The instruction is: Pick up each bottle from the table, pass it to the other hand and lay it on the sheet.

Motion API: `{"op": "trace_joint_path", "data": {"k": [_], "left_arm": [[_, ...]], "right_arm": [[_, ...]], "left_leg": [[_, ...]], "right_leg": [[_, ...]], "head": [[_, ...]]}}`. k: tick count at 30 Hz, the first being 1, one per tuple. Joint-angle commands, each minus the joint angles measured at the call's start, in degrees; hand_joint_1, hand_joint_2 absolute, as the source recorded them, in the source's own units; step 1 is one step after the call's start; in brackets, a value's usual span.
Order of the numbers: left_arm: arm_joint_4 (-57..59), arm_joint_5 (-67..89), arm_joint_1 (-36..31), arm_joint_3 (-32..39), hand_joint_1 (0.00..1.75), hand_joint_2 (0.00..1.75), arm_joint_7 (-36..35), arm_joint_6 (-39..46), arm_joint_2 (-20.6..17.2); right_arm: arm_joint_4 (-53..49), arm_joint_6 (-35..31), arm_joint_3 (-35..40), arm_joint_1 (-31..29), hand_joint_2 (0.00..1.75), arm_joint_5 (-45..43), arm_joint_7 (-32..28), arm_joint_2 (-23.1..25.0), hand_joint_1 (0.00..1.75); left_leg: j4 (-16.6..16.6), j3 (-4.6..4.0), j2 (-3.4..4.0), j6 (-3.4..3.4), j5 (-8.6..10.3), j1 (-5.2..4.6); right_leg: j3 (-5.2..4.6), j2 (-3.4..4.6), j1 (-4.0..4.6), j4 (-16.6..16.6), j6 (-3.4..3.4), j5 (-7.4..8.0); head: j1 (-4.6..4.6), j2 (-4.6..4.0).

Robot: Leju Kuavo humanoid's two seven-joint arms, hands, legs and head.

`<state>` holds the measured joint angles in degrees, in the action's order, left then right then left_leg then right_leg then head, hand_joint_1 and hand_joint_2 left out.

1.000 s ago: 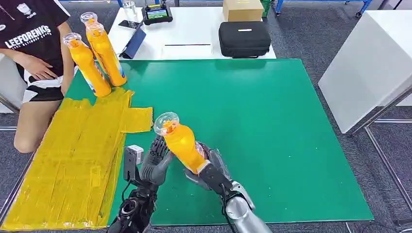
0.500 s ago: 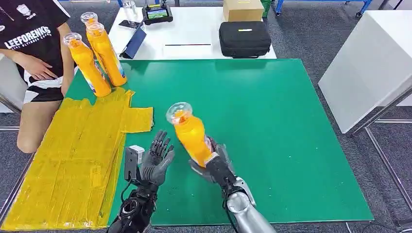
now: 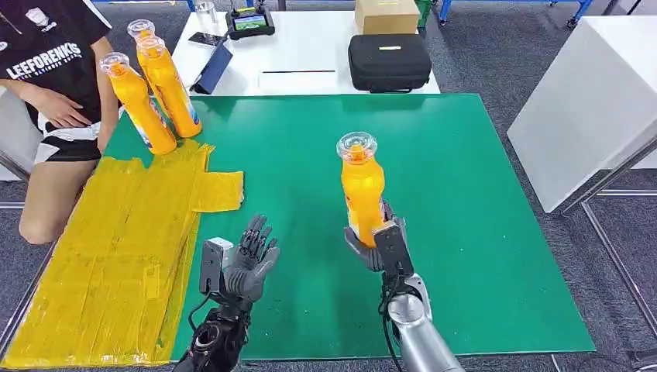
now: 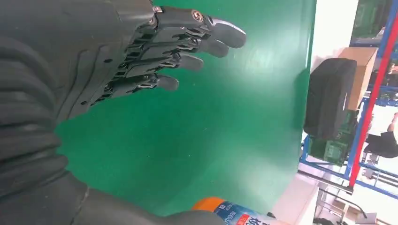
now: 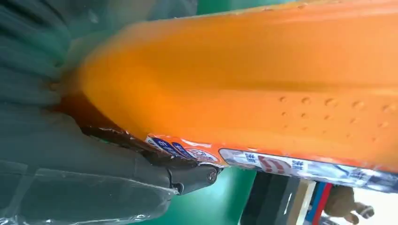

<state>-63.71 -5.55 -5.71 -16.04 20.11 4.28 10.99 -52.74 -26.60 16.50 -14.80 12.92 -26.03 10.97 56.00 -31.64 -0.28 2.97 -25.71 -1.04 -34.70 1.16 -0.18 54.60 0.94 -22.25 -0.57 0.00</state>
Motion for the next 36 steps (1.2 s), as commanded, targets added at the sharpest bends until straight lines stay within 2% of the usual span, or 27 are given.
{"op": "trace_joint_path", "data": {"k": [1, 3, 4, 5, 7, 10, 11, 12, 25, 26, 27, 30, 36], "left_arm": [[1.1, 0.4, -0.9, -1.3, 0.0, 1.75, -0.7, 0.0, -0.8], [1.1, 0.4, -0.9, -1.3, 0.0, 1.75, -0.7, 0.0, -0.8], [1.4, 0.5, -1.1, -1.4, 0.0, 1.75, -0.8, -0.1, -0.7], [2.0, 0.5, -1.6, -1.9, 0.0, 1.75, -0.8, -0.5, -0.4], [1.1, 0.6, -1.0, -1.9, 0.0, 1.75, -1.0, -0.3, -0.6], [1.6, 0.6, -1.5, -1.9, 0.0, 1.75, -1.0, -0.4, -0.6], [1.9, 0.6, -1.7, -1.9, 0.0, 1.75, -1.0, -0.5, -0.6], [1.9, 0.6, -1.7, -1.9, 0.0, 1.75, -1.0, -0.5, -0.6], [2.6, 0.6, -2.5, -2.3, 0.0, 1.75, -0.8, -0.5, -0.3], [2.4, 0.6, -2.4, -2.3, 0.0, 1.75, -0.8, -0.5, -0.3], [2.4, 0.6, -2.4, -2.3, 0.0, 1.75, -0.8, -0.6, -0.3], [3.3, 0.6, -2.9, -2.2, 0.0, 1.75, -0.8, -0.7, -0.2], [3.9, 0.6, -3.5, -1.9, 0.0, 1.75, -0.8, -0.9, 0.1]], "right_arm": [[2.6, 1.4, -0.5, -2.9, 1.75, 0.9, 1.3, 0.5, 1.75], [2.7, 1.5, -0.4, -2.9, 1.75, 1.0, 1.4, 0.6, 1.75], [3.8, 3.3, 1.8, -3.2, 1.75, 2.8, 2.2, 0.5, 1.75], [6.0, 3.2, 6.3, -3.0, 1.75, 7.9, 2.8, 2.6, 1.75], [5.4, 1.0, 3.8, -3.5, 1.75, 5.8, 3.1, 2.0, 1.75], [5.1, 1.7, 3.7, -4.4, 1.75, 6.7, 3.6, 0.4, 1.75], [4.9, 1.8, 3.6, -4.4, 1.75, 7.1, 3.8, 0.3, 1.75], [4.9, 1.8, 3.6, -4.4, 1.75, 7.1, 3.8, 0.3, 1.75], [7.8, 1.8, 4.3, -6.7, 1.75, 8.7, 3.9, 1.4, 1.75], [7.9, 1.8, 4.5, -6.8, 1.75, 9.3, 4.4, 1.2, 1.75], [8.1, 1.7, 4.8, -6.9, 1.75, 9.9, 4.7, 1.1, 1.75], [10.6, 2.9, 6.9, -8.2, 1.75, 13.6, 7.7, 1.1, 1.75], [13.6, 4.4, 9.5, -9.6, 1.75, 17.5, 9.1, 2.4, 1.75]], "left_leg": [[0.0, 0.12, 0.03, -0.15, -0.06, 0.02], [0.0, 0.15, 0.03, -0.18, -0.08, 0.03], [0.0, 0.18, 0.03, -0.2, -0.1, 0.04], [0.0, 0.2, 0.06, -0.21, -0.11, 0.05], [0.0, 0.21, 0.13, -0.19, -0.1, 0.06], [0.0, 0.11, -0.12, -0.15, -0.03, 0.03], [0.1, 0.38, -0.17, -0.33, -0.2, 0.11], [0.0, 0.07, -0.23, -0.14, 0.0, 0.02], [0.0, 0.08, -0.14, -0.2, -0.03, 0.02], [0.1, 0.35, -0.11, -0.38, -0.19, 0.1], [0.0, 0.11, -0.16, -0.21, -0.03, 0.02], [0.0, 0.18, -0.13, -0.23, -0.07, 0.04], [0.0, 0.12, -0.12, -0.21, -0.04, 0.03]], "right_leg": [[0.12, -0.05, 0.01, 0.0, 0.01, -0.06], [0.15, -0.06, 0.01, 0.0, 0.01, -0.08], [0.18, -0.07, 0.02, 0.0, 0.0, -0.1], [0.19, -0.04, 0.04, 0.0, 0.0, -0.09], [0.19, 0.05, 0.04, 0.0, -0.01, -0.07], [0.12, -0.17, 0.03, 0.0, 0.0, -0.07], [0.43, -0.3, 0.11, 0.0, 0.0, -0.25], [0.12, -0.27, 0.02, 0.0, 0.02, -0.05], [0.12, -0.21, 0.03, 0.0, -0.01, -0.06], [0.39, -0.27, 0.1, 0.0, -0.02, -0.22], [0.14, -0.24, 0.03, 0.0, 0.0, -0.07], [0.2, -0.23, 0.05, 0.0, 0.0, -0.1], [0.14, -0.2, 0.03, 0.0, 0.0, -0.07]], "head": [[0.0, 0.0], [0.0, 0.0], [0.0, 0.0], [0.0, 0.0], [0.0, 0.0], [-0.02, 0.0], [-0.02, 0.0], [0.0, 0.0], [0.0, 0.0], [0.0, 0.0], [0.0, 0.0], [0.0, 0.0], [0.0, 0.0]]}}
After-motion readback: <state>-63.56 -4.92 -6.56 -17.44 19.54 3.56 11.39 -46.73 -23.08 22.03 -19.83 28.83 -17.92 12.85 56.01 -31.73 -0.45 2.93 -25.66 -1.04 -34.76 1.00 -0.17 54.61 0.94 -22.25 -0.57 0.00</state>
